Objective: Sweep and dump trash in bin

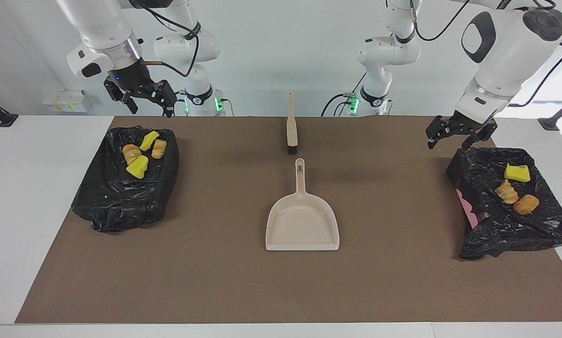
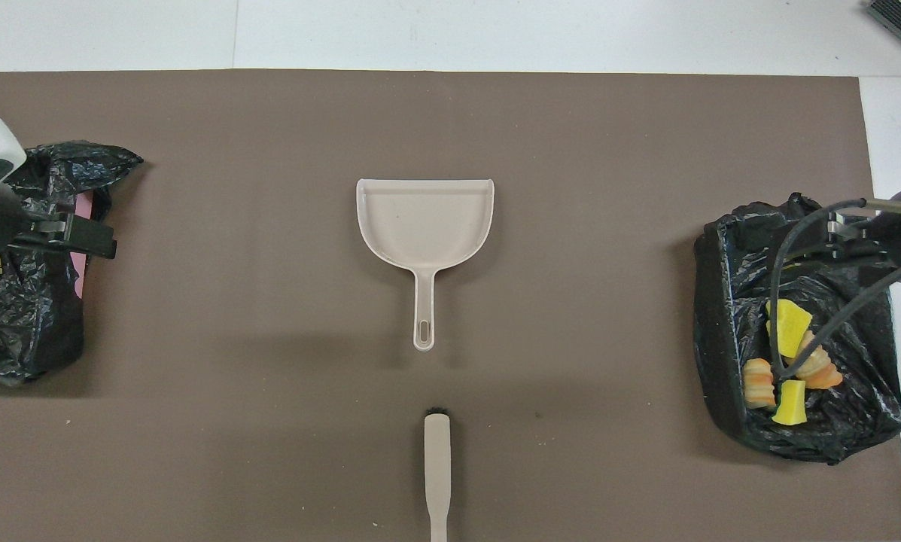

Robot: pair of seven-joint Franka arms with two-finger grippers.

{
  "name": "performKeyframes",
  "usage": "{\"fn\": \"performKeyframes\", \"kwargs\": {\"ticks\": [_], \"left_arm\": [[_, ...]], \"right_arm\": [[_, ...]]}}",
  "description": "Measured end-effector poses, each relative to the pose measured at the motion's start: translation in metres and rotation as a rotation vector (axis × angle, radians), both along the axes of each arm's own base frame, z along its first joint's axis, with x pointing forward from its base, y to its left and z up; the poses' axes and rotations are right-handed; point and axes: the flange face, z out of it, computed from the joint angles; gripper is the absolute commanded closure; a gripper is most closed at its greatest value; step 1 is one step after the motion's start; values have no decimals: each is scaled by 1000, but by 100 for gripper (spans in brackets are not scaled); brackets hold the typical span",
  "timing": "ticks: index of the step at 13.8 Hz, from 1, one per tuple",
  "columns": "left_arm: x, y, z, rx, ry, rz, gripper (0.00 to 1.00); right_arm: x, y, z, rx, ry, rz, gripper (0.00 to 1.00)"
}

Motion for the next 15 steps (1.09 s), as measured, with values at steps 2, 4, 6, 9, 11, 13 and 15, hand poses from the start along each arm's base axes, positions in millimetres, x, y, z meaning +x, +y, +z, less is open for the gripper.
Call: {"fn": "performKeyframes", "kwargs": {"ticks": [2, 4, 6, 9, 11, 13, 15], "left_arm": [[-7, 1, 12, 14, 18, -7, 0], [-9, -1, 15, 40, 25, -20, 0], [-9, -3, 18, 41, 20, -25, 0], [-9, -1, 18, 26, 21, -19, 0], [-9, 0, 18, 13, 30, -14, 0], [-10, 0, 17, -3, 43, -11, 0], [-10, 0, 19, -7, 47, -11, 0]], "right_arm": [[0, 0, 0, 0, 0, -1, 0], [0, 0, 0, 0, 0, -1, 0], [0, 0, 0, -1, 0, -1, 0], [0, 0, 0, -1, 0, -1, 0], [0, 0, 0, -1, 0, -1, 0], [0, 0, 0, -1, 0, -1, 0], [0, 0, 0, -1, 0, -1, 0]]}}
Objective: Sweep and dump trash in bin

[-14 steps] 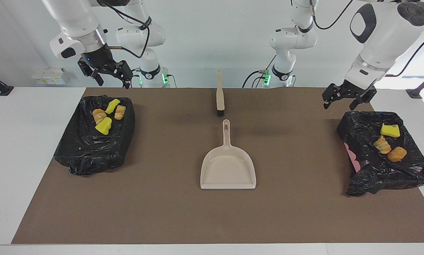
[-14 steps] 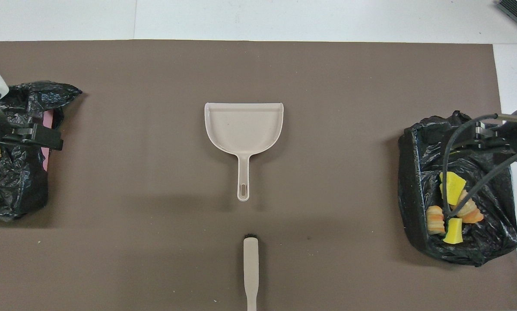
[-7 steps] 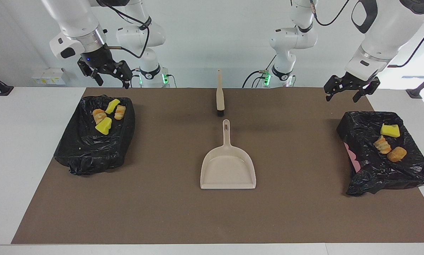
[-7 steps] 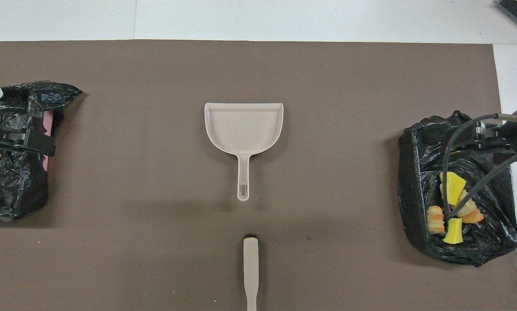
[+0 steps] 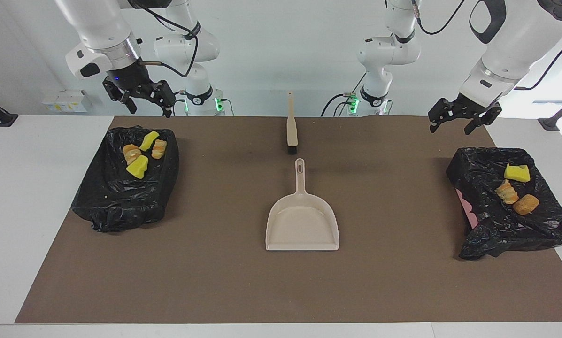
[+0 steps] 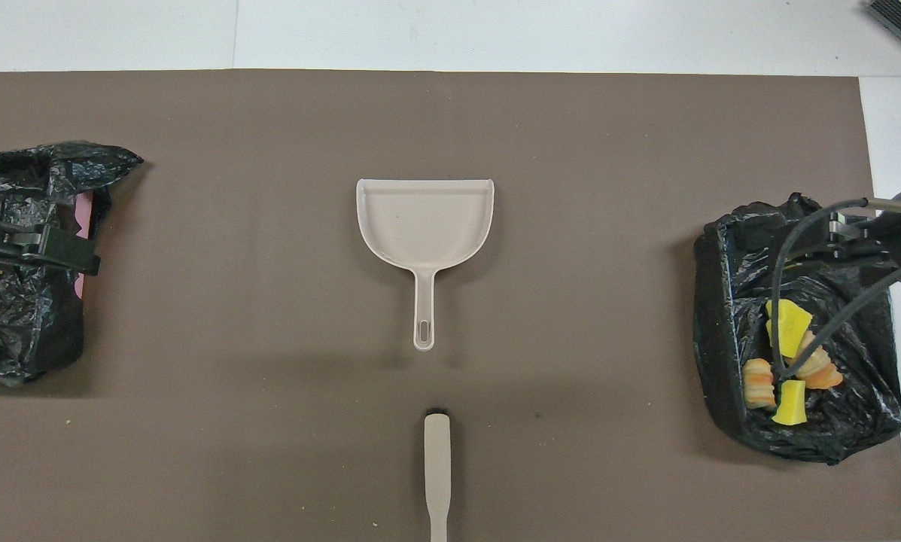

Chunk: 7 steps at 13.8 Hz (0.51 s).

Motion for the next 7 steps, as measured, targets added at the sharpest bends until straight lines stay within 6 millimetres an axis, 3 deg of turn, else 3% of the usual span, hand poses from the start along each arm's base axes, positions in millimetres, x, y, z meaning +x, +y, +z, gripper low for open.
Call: {"fn": "performKeyframes", "kwargs": {"ticks": [7], "left_arm": [[2, 1, 1, 0, 0, 1, 0]], "right_arm": [[0, 0, 0, 0, 0, 0, 0]]}}
